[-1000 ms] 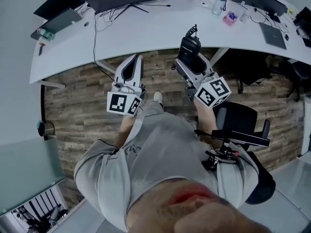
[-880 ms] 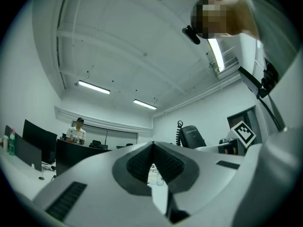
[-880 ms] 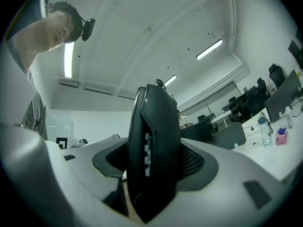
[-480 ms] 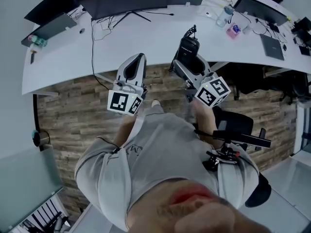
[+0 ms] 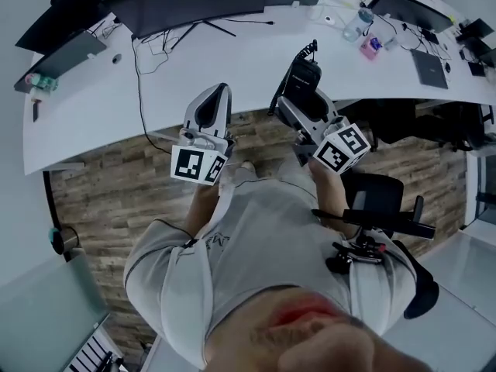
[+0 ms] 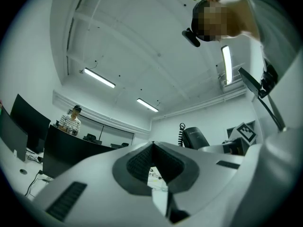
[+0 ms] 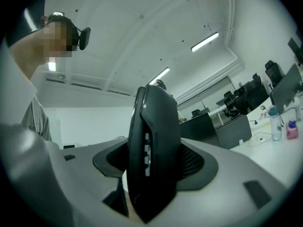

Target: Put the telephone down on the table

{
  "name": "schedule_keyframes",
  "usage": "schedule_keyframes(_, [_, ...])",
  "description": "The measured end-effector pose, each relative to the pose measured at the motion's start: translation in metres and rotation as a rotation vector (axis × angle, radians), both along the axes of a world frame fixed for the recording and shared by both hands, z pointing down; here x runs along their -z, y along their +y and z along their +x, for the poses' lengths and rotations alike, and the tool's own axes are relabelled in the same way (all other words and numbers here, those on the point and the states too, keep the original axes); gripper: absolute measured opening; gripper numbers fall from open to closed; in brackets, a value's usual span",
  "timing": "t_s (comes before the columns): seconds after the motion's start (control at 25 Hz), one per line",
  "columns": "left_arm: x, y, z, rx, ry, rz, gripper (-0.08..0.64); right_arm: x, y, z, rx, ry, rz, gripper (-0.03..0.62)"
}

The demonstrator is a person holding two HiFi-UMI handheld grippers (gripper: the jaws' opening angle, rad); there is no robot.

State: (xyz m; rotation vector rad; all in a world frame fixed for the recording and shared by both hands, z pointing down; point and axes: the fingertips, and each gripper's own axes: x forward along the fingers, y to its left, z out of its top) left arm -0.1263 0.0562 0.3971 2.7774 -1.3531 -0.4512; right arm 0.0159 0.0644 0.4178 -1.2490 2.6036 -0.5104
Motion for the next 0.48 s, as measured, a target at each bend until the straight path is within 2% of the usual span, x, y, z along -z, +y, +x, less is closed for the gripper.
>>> schedule_keyframes(0.24, [-0.007, -0.011, -0.005, -0.025, 0.031, -0.011, 0.009, -0.015, -0.010, -0.009, 0.002, 0.021, -0.047, 0.290])
schedule_keyframes(0.48, [-0.008, -0.029, -0.006, -0.001, 0.029, -0.017, 0.009, -0.009, -0.039, -0.015, 0.043, 0.018, -0.031, 0.290])
